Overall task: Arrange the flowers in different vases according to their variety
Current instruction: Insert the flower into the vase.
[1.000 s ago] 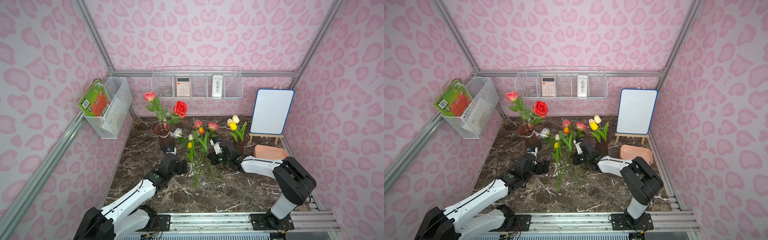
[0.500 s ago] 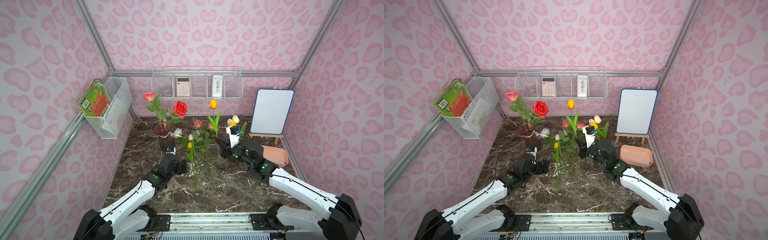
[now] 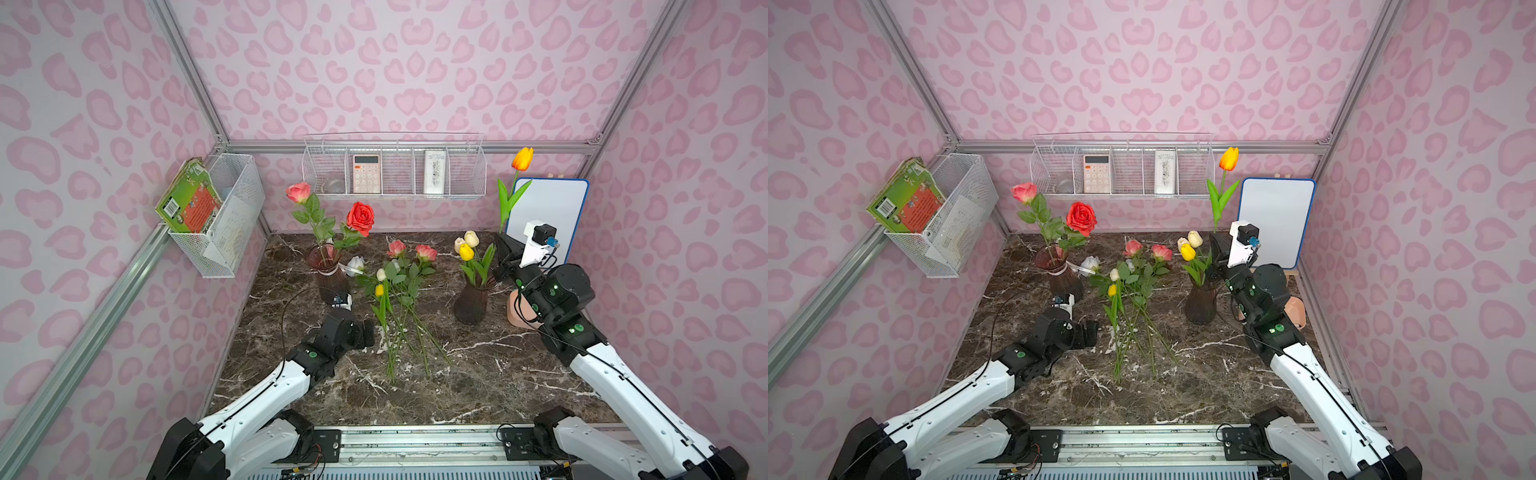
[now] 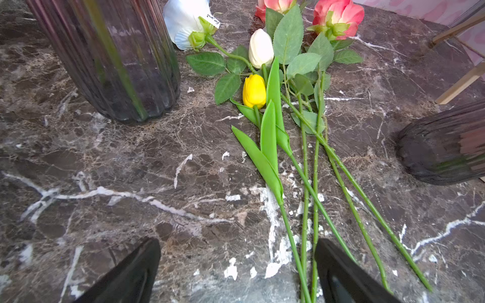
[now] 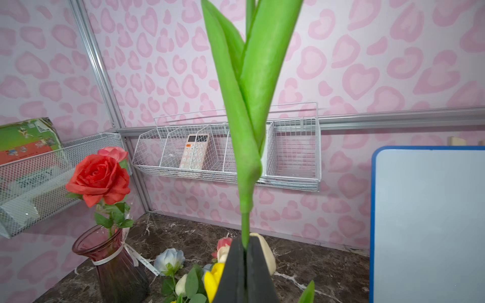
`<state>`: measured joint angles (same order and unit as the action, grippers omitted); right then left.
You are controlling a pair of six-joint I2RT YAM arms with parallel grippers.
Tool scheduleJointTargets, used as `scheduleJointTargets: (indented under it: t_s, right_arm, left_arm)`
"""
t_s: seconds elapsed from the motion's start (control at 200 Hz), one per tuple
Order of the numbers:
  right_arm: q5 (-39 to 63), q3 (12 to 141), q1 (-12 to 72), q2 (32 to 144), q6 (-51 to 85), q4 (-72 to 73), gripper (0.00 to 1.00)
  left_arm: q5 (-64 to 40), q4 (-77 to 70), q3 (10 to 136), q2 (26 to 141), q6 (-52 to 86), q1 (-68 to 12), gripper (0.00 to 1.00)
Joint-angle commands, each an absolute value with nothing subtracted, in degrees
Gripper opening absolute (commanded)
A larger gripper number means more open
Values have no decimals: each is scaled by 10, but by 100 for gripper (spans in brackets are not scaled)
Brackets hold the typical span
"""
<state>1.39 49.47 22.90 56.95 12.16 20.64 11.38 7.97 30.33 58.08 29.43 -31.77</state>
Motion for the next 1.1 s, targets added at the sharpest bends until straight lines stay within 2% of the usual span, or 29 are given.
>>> scheduleJointTargets:
  t_s: [0.0, 0.38, 0.445, 0.605, 0.89, 1.095]
  right_arm:
    - [45, 493, 208, 591, 108, 255, 0]
    - [93, 420, 194, 651, 106, 325, 0]
    - [88, 404, 194, 642, 115, 314, 15]
    - [74, 386, 193, 607, 124, 266, 33]
    - [80, 376, 193, 538, 157, 167, 50]
    - [84, 304, 193, 465, 197, 143, 69]
  left_arm:
    - [117, 71, 302, 577, 287, -317, 96]
    - [115, 73, 301, 572, 285, -317, 96]
    - [116, 71, 301, 572, 285, -317, 97]
    - [111, 68, 302, 577, 286, -317, 96]
    - [112, 69, 303, 578, 286, -317, 96]
    - [108, 68, 301, 576, 287, -317, 96]
